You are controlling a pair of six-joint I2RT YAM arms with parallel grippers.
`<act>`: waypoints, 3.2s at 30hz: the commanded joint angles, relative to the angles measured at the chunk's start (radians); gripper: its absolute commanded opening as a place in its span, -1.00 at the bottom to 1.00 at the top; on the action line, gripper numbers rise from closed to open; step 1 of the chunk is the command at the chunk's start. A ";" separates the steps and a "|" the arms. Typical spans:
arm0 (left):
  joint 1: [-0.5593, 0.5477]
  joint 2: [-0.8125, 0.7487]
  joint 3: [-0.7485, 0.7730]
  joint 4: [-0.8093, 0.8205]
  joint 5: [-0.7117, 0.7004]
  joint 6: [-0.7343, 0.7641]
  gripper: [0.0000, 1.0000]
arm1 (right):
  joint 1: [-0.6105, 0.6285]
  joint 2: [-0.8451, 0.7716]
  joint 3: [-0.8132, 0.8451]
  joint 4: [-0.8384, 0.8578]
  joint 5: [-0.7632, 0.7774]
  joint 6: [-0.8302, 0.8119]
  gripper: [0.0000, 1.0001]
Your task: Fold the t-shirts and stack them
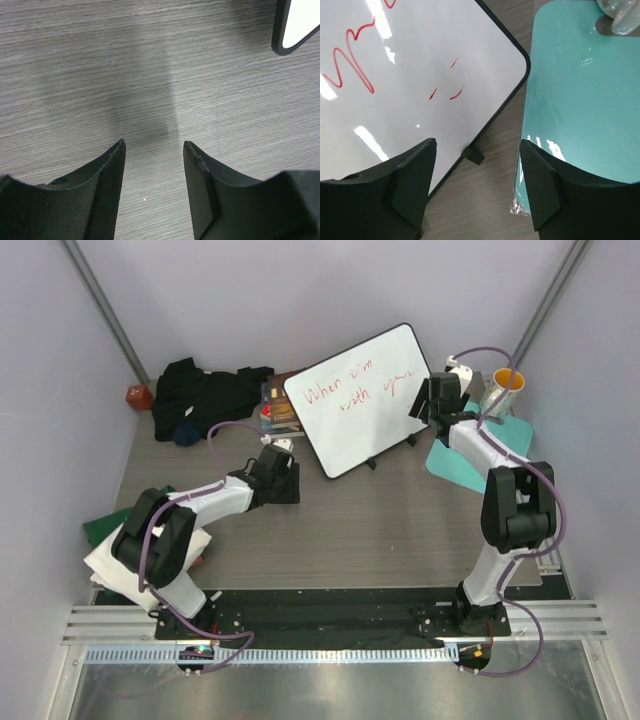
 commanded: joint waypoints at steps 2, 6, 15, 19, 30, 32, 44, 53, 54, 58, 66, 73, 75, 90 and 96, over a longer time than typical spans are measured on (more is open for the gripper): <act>0.007 0.011 0.030 -0.011 -0.027 0.006 0.02 | -0.045 0.103 0.109 0.095 -0.068 -0.012 0.47; 0.016 0.020 0.033 -0.009 -0.024 0.009 0.02 | -0.099 0.152 0.134 0.190 -0.132 0.017 0.47; 0.026 0.063 0.036 0.013 0.005 0.003 0.01 | -0.199 0.265 0.194 0.310 -0.207 0.038 0.47; 0.029 0.075 0.044 0.014 0.008 0.006 0.00 | -0.226 0.345 0.229 0.354 -0.281 0.075 0.48; 0.033 0.061 0.033 0.006 -0.015 0.013 0.00 | -0.269 0.462 0.211 0.528 -0.494 0.164 0.48; 0.033 0.064 0.035 0.004 -0.016 0.013 0.01 | -0.279 0.463 0.197 0.554 -0.503 0.184 0.48; 0.053 -0.037 0.015 0.015 -0.024 -0.035 0.00 | -0.323 0.446 0.122 0.704 -0.648 0.265 0.41; 0.053 -0.095 -0.007 -0.002 -0.056 -0.043 0.01 | -0.325 0.458 0.108 0.761 -0.712 0.307 0.23; 0.053 -0.089 0.000 -0.002 -0.053 -0.043 0.01 | -0.323 0.462 0.108 0.757 -0.711 0.305 0.23; 0.053 -0.112 -0.011 -0.003 -0.064 -0.050 0.01 | -0.325 0.471 0.126 0.718 -0.686 0.261 0.28; 0.053 -0.126 -0.019 0.007 -0.055 -0.052 0.03 | -0.325 0.478 0.125 0.747 -0.657 0.247 0.37; 0.053 -0.106 -0.020 0.014 -0.044 -0.052 0.03 | -0.329 0.498 0.165 0.695 -0.632 0.216 0.40; 0.053 -0.110 -0.023 0.017 -0.050 -0.052 0.03 | -0.332 0.515 0.189 0.683 -0.631 0.216 0.40; 0.053 -0.121 0.006 0.037 -0.047 -0.083 0.10 | -0.345 0.561 0.240 0.635 -0.724 0.204 0.31; 0.053 -0.130 0.015 0.052 -0.046 -0.084 0.17 | -0.355 0.537 0.177 0.736 -0.809 0.282 0.26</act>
